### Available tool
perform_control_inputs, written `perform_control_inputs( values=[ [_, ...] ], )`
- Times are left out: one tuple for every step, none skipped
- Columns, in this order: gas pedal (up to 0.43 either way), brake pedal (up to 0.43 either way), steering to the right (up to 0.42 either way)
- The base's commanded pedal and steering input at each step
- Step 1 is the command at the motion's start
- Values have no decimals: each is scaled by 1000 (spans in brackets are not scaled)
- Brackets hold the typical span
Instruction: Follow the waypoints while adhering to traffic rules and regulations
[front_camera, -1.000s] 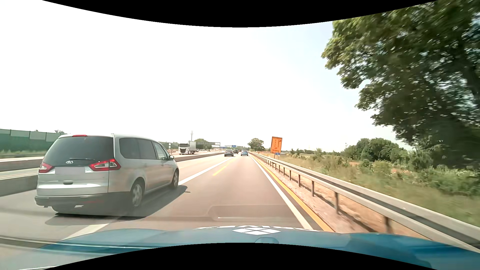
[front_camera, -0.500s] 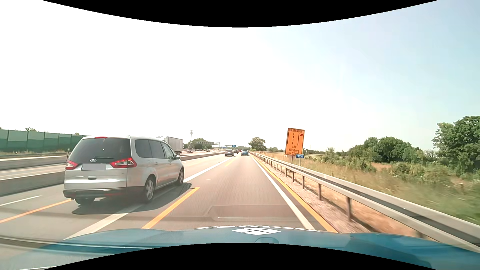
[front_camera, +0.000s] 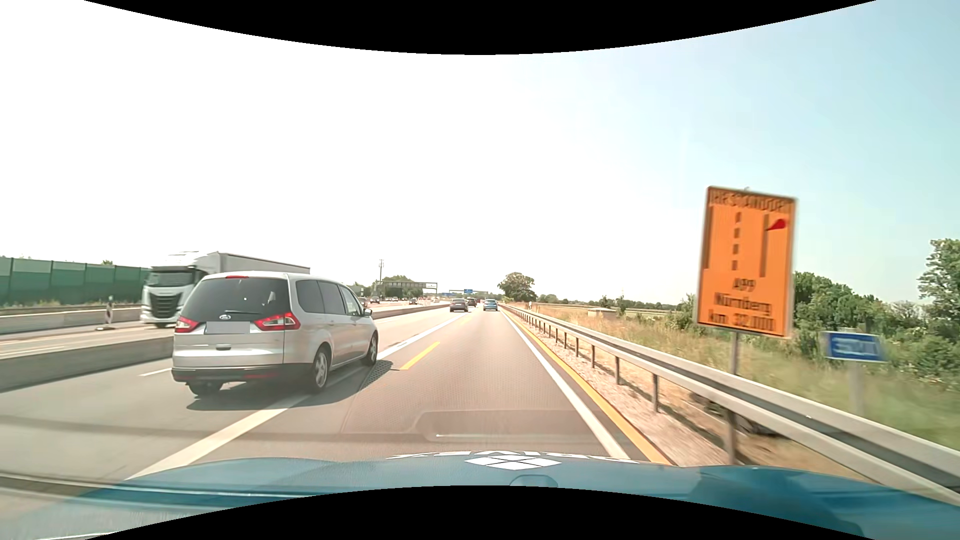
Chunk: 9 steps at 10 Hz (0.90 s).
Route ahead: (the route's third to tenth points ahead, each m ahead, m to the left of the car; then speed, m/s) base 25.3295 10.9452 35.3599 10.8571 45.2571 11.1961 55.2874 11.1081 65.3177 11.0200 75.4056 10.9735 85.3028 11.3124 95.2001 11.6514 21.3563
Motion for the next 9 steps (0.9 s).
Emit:
perform_control_inputs(
  values=[
    [169,0,-1],
    [169,0,-1],
    [169,0,-1],
    [169,0,-1],
    [169,0,-1],
    [169,0,-1],
    [169,0,0],
    [169,0,0],
    [169,0,-1]
  ],
)
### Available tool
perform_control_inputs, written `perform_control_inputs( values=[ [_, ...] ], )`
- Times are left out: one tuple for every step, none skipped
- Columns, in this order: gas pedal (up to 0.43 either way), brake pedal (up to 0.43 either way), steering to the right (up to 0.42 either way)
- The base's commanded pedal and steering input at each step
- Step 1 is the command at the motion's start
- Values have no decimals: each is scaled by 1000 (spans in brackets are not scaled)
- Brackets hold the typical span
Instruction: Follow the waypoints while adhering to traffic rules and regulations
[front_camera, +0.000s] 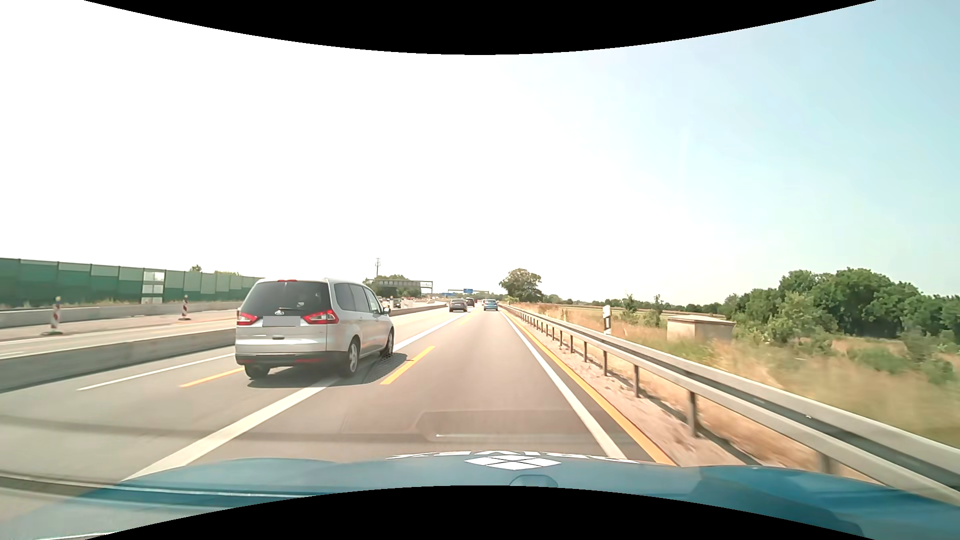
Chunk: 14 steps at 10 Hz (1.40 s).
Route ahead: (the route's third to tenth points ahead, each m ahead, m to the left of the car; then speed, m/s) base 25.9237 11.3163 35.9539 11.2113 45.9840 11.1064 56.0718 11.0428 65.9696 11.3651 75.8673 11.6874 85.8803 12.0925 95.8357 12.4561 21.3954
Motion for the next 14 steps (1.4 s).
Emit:
perform_control_inputs(
  values=[
    [169,0,-1],
    [169,0,-1],
    [169,0,-1],
    [169,0,-1],
    [169,0,-1],
    [169,0,-1],
    [169,0,-1],
    [169,0,-1],
    [169,0,-1],
    [169,0,-1],
    [169,0,-1],
    [169,0,-1],
    [169,0,-1],
    [169,0,-1]
  ],
)
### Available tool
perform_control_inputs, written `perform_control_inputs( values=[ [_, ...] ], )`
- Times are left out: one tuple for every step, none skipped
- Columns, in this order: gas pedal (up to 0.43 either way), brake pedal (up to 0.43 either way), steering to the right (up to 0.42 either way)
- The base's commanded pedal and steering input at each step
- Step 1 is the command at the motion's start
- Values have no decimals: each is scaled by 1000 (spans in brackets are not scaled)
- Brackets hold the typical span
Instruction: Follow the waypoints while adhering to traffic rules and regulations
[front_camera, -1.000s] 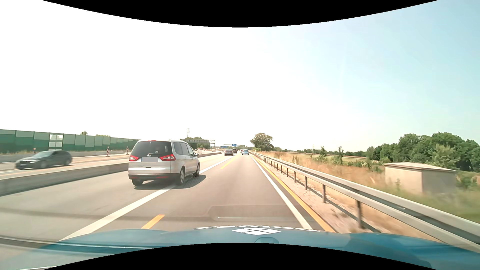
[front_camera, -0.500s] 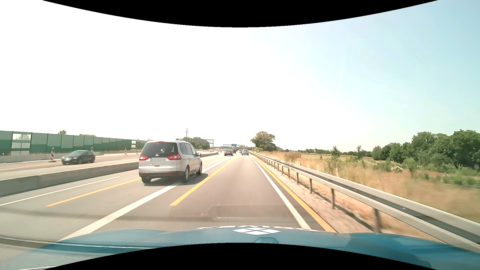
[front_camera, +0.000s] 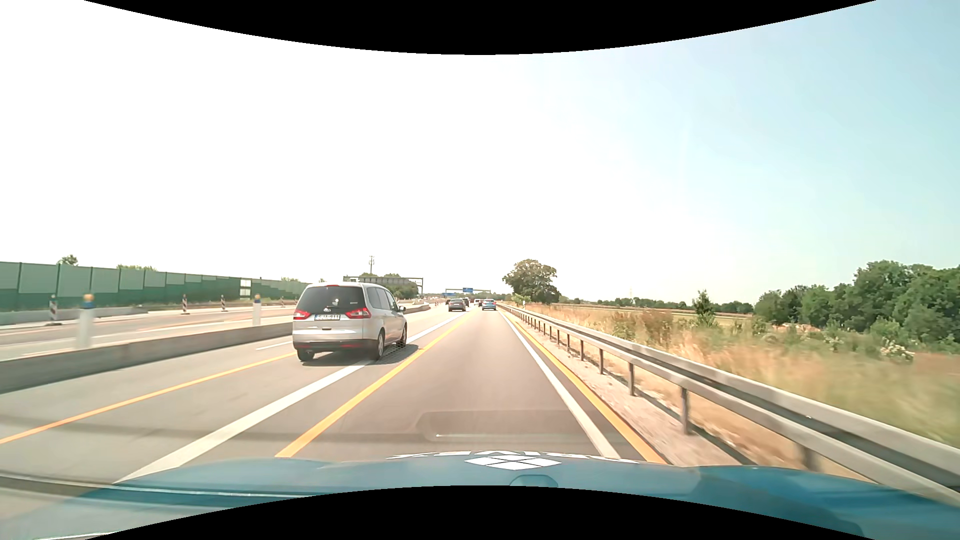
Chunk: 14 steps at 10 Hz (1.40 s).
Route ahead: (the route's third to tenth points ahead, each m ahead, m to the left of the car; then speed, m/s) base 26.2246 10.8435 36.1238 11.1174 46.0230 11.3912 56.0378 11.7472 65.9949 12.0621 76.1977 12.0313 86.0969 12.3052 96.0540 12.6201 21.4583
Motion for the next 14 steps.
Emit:
perform_control_inputs(
  values=[
    [169,0,-1],
    [169,0,-2],
    [169,0,-3],
    [169,0,-2],
    [157,0,-3],
    [157,0,-4],
    [157,0,-4],
    [157,0,-4],
    [157,0,-4],
    [157,0,-4],
    [157,0,-4],
    [157,0,-3],
    [157,0,-3],
    [157,0,-3]
  ],
)
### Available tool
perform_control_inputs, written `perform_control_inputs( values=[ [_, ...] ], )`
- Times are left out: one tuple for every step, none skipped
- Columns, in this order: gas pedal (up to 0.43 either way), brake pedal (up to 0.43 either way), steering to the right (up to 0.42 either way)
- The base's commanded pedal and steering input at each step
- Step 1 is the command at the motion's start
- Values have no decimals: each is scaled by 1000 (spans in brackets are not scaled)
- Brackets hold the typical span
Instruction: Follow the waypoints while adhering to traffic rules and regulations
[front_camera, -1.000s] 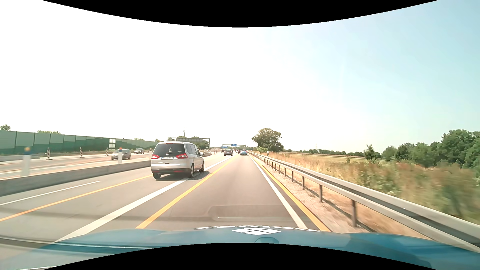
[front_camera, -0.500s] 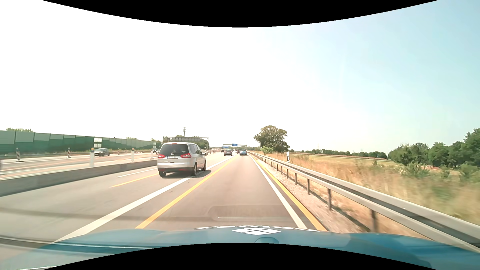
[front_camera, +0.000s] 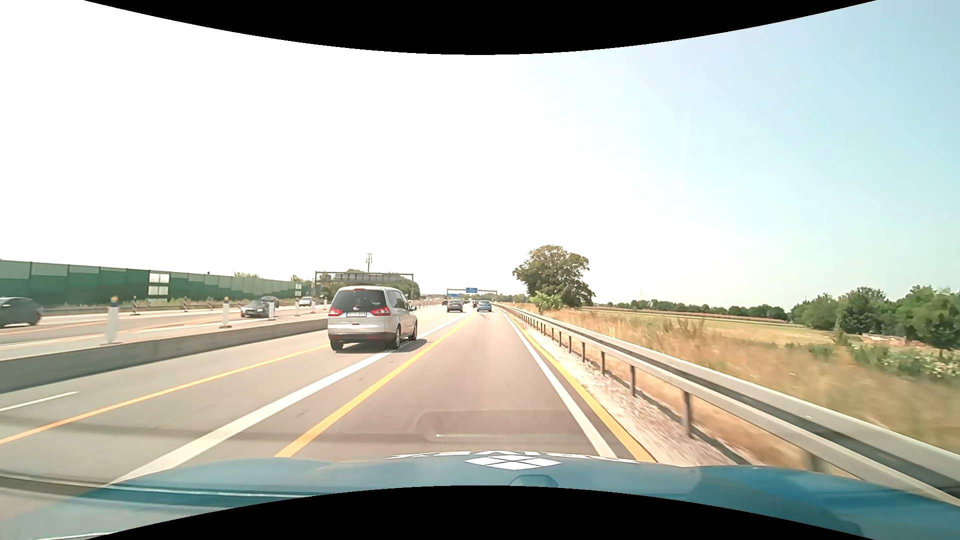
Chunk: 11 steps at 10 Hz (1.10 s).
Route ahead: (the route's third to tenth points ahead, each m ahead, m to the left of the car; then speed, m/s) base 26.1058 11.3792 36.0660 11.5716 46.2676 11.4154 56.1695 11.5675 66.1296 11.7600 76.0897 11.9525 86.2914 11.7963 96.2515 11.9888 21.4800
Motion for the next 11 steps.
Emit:
perform_control_inputs(
  values=[
    [157,0,-3],
    [157,0,-3],
    [157,0,-3],
    [157,0,-3],
    [157,0,-3],
    [157,0,-3],
    [157,0,-3],
    [157,0,-4],
    [157,0,-4],
    [157,0,-4],
    [157,0,-4]
  ],
)
